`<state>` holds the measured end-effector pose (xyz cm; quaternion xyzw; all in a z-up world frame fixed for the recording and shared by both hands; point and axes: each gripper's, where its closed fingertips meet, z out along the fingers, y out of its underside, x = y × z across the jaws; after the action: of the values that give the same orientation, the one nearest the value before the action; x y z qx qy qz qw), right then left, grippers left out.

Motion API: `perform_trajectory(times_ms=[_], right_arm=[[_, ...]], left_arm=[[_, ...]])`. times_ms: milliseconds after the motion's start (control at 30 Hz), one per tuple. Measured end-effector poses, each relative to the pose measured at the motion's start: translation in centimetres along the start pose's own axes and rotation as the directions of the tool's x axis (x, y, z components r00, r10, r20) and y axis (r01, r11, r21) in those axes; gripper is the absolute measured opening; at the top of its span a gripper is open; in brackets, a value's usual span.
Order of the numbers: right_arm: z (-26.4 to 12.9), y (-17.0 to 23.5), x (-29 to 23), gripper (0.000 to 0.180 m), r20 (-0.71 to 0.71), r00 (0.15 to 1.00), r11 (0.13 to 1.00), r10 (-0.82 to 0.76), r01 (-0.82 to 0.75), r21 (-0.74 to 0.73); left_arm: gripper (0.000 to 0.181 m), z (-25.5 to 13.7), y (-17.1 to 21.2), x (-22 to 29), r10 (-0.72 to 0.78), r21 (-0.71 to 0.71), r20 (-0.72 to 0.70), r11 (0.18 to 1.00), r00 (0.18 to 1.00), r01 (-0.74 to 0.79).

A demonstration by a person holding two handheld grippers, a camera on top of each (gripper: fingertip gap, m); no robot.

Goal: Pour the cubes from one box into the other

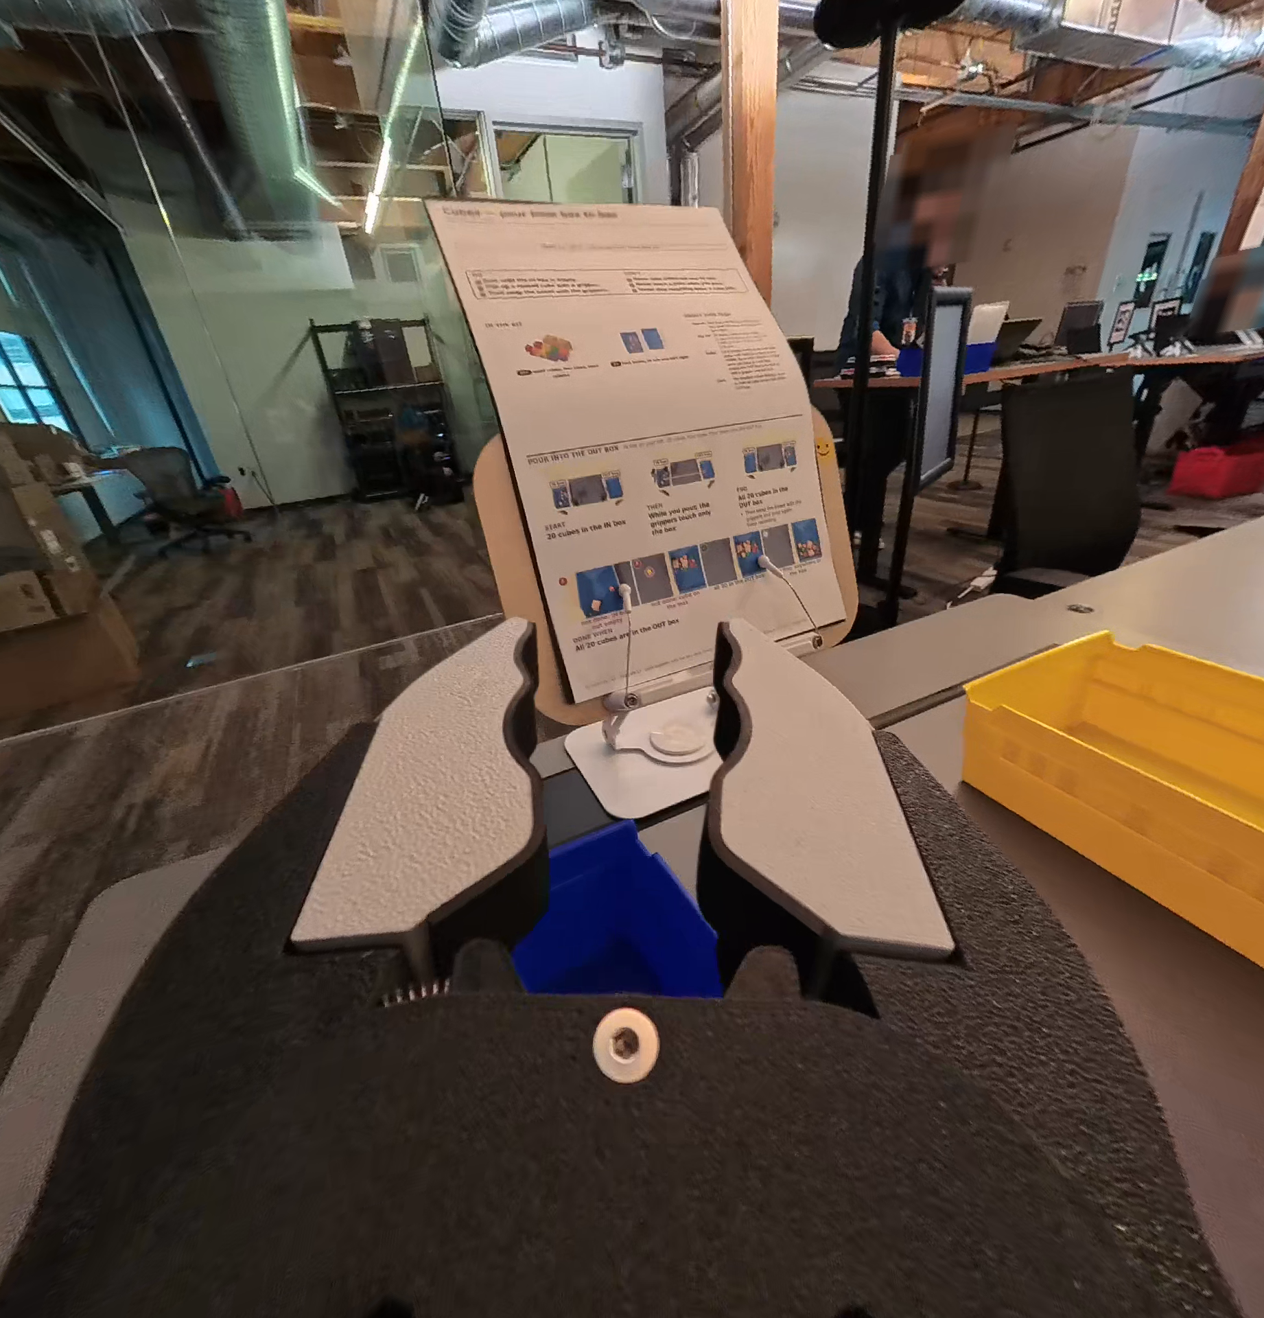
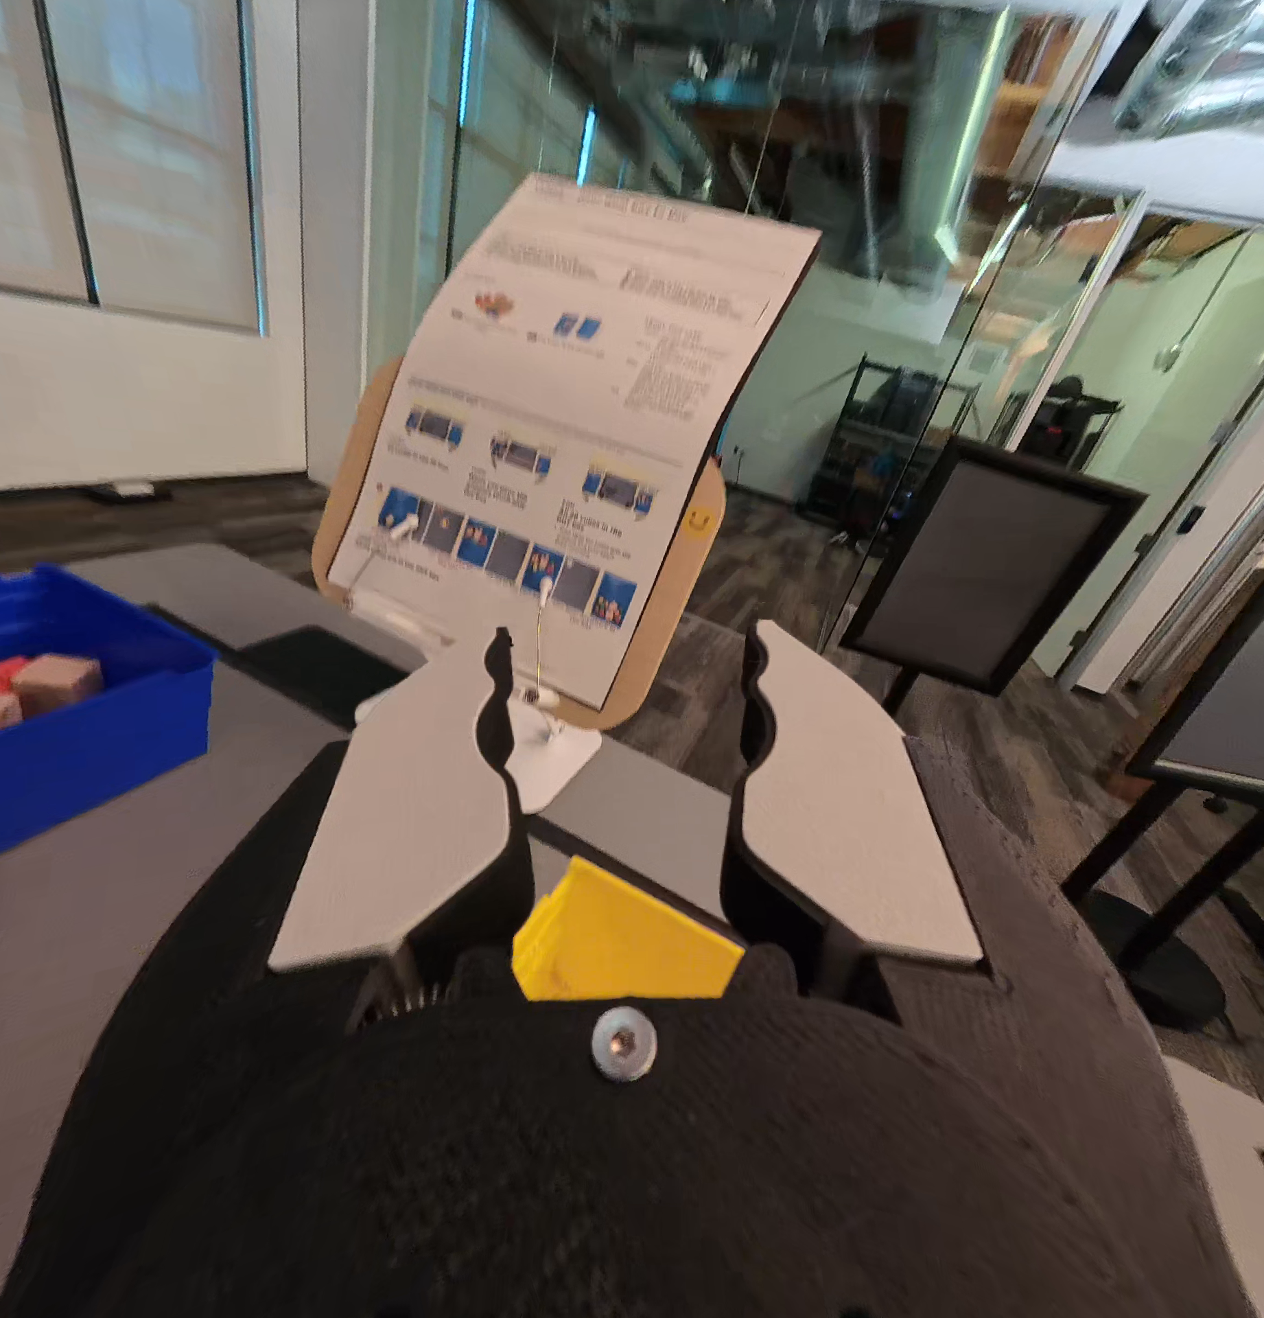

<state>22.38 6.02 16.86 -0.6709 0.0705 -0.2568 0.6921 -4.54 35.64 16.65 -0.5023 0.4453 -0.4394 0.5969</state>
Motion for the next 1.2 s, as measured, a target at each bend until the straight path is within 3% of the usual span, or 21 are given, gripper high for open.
perform_trajectory(times_ms=[67,200,433,667,933,1100,1200], right_arm=[[0.2,1.5,-1.6,0.062,0.116,0.992,0.998,-0.048,0.051,-0.022],[0.8,3.0,-2.1,0.048,0.200,0.978,0.998,0.055,-0.045,-0.054],[1.5,3.6,-1.5,0.047,0.157,0.987,0.999,0.043,-0.037,-0.039],[2.1,3.9,-1.5,0.046,0.112,0.993,0.999,0.045,-0.043,-0.018],[1.9,4.3,-0.6,0.044,0.084,0.991,0.994,0.102,-0.097,-0.054],[1.7,4.2,0.3,0.035,0.070,0.968,0.971,0.239,-0.236,-0.050],[1.7,3.9,0.9,0.038,0.049,0.979,0.980,0.200,-0.200,-0.003]], left_arm=[[0.045,0.6,0.8,0.1,0.001,-0.010,-0.015,1.000,1.000,-0.001],[0.045,1.6,1.8,0.5,0.055,-0.044,-0.020,0.997,0.998,-0.055],[0.044,2.3,2.0,1.6,0.027,-0.050,-0.045,0.998,0.999,-0.029],[0.044,2.6,2.8,1.2,0.019,-0.115,0.035,0.993,0.999,-0.015],[0.042,0.1,1.0,-0.4,-0.045,-0.091,0.079,0.994,0.996,0.052],[0.042,-1.2,0.9,-2.0,-0.052,-0.110,0.120,0.992,0.991,0.065],[0.042,-1.9,1.1,-2.8,-0.050,-0.136,0.139,0.988,0.989,0.069]])
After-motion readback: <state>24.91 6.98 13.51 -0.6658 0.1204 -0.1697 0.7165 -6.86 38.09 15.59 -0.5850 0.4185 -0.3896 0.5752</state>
